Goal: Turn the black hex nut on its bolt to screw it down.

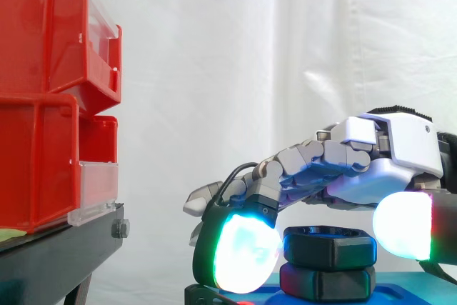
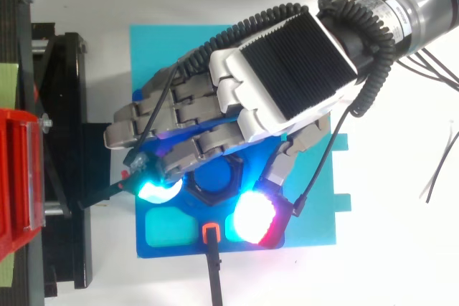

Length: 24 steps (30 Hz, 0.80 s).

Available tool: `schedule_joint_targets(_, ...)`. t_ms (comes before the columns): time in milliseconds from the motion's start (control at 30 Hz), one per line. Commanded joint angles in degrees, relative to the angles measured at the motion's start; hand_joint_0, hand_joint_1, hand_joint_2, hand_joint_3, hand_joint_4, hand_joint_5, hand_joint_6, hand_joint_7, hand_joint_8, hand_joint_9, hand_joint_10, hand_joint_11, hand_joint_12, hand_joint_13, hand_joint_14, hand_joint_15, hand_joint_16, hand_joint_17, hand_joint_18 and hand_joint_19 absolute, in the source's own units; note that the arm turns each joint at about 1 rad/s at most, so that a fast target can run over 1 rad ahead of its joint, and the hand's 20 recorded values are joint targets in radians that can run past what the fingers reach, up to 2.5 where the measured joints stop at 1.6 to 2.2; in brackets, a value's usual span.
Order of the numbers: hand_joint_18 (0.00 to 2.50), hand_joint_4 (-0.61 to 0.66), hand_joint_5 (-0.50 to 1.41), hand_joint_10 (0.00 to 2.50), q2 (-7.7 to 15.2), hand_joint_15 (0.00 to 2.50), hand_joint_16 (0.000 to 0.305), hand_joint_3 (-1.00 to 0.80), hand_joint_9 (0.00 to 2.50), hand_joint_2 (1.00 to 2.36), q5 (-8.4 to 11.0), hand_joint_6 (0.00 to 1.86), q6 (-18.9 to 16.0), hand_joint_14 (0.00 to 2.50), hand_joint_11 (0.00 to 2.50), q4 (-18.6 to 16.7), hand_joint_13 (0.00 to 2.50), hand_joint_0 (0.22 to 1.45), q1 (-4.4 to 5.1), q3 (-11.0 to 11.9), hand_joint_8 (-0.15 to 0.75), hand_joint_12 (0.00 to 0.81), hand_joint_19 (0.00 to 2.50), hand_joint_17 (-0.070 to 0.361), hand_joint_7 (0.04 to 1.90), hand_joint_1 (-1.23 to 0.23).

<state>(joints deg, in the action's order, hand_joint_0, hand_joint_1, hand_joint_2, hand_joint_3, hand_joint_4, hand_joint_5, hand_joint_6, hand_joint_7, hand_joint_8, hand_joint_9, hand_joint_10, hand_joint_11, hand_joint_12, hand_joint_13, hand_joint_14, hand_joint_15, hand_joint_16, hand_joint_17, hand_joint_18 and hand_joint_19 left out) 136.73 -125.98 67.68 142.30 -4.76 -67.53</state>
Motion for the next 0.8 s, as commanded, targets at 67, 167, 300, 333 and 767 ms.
schedule_joint_targets(67, 0.63, 0.29, -0.19, 0.0, -0.06, 0.15, 0.063, -0.5, 0.29, 1.0, -0.41, 0.71, -0.09, 0.0, 0.19, -0.27, 0.48, 0.44, -0.42, 0.03, 0.335, 0.421, 0.33, 0.143, 0.8, -0.35)
schedule_joint_targets(167, 0.64, 0.29, -0.19, 0.0, -0.06, 0.15, 0.063, -0.5, 0.29, 1.0, -0.67, 0.71, 0.0, 0.01, 0.2, -0.27, 0.49, 0.44, -0.69, 0.03, 0.336, 0.422, 0.33, 0.143, 0.8, -0.35)
schedule_joint_targets(300, 0.64, 0.29, -0.19, 0.0, 0.03, 0.15, 0.063, -0.5, 0.29, 1.0, -0.85, 0.72, 0.0, 0.0, 0.2, -0.1, 0.49, 0.44, -0.95, 0.03, 0.337, 0.422, 0.33, 0.142, 0.79, -0.35)
schedule_joint_targets(333, 0.64, 0.29, -0.19, 0.0, -0.06, 0.15, 0.063, -0.5, 0.29, 1.0, -0.85, 0.72, 0.0, 0.01, 0.2, -0.1, 0.49, 0.44, -1.04, 0.03, 0.337, 0.422, 0.33, 0.142, 0.79, -0.35)
schedule_joint_targets(767, 0.65, 0.29, -0.19, 0.01, 0.03, 0.16, 0.063, -0.5, 0.31, 1.0, -2.17, 0.72, 0.0, 0.0, 0.23, -0.01, 0.51, 0.44, -2.0, 0.03, 0.339, 0.422, 0.33, 0.141, 0.79, -0.36)
